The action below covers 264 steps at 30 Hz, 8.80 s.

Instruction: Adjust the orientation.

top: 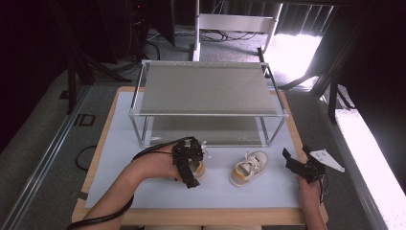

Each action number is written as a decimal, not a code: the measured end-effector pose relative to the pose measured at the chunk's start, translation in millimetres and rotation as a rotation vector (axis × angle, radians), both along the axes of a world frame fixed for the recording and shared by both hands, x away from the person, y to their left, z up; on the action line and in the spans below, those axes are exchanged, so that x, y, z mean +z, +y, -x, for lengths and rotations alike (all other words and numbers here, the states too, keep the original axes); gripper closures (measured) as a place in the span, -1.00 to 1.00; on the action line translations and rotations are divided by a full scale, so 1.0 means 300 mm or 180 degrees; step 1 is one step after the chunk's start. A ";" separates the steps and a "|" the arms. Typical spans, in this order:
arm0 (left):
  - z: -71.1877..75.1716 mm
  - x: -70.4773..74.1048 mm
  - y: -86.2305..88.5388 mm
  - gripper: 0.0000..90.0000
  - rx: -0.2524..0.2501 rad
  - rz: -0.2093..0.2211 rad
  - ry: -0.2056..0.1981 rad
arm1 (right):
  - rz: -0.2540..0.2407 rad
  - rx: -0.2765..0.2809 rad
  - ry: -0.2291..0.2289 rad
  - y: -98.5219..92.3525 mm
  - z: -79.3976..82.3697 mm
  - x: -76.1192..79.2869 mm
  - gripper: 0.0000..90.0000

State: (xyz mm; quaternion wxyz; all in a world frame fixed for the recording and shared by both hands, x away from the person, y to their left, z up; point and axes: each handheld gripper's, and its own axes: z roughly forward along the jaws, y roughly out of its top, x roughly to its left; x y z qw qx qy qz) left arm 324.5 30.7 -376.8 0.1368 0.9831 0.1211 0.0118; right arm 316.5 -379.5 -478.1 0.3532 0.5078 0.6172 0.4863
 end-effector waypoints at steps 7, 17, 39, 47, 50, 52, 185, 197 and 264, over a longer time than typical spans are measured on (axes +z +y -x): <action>-0.015 -0.026 -0.043 -0.78 0.0058 -0.0063 0.0089 | -0.0005 0.0004 0.0003 0.000 0.000 0.000 -0.70; -0.042 -0.069 -0.089 -0.60 0.0186 -0.0243 0.0206 | -0.0012 0.0007 0.0005 -0.001 0.000 0.000 -0.70; -0.109 -0.095 -0.123 0.12 0.0943 -0.0344 0.0313 | 0.0005 0.0009 0.0007 0.000 -0.001 0.000 -0.70; -0.100 -0.106 -0.101 0.66 0.0732 -0.0213 0.0501 | 0.0003 0.0009 0.0009 0.001 -0.001 0.000 -0.70; -0.081 -0.099 -0.105 0.74 0.0537 -0.0288 0.0460 | 0.0007 0.0009 0.0006 0.000 0.000 0.000 -0.70; -0.070 -0.092 -0.106 0.75 0.0438 -0.0276 0.0432 | 0.0006 0.0009 0.0009 0.001 0.000 0.000 -0.70; 0.065 -0.111 0.007 -0.19 -0.0396 -0.0515 0.0481 | 0.1722 0.2213 0.2719 0.629 -0.058 0.309 0.04; 0.056 -0.111 0.006 -0.19 -0.0301 -0.0486 0.0558 | 0.1878 0.2229 0.3009 0.680 -0.085 0.284 0.33; 0.046 -0.131 -0.003 0.12 -0.0279 -0.0416 0.0451 | 0.3188 0.3665 0.2617 0.705 0.017 0.261 0.42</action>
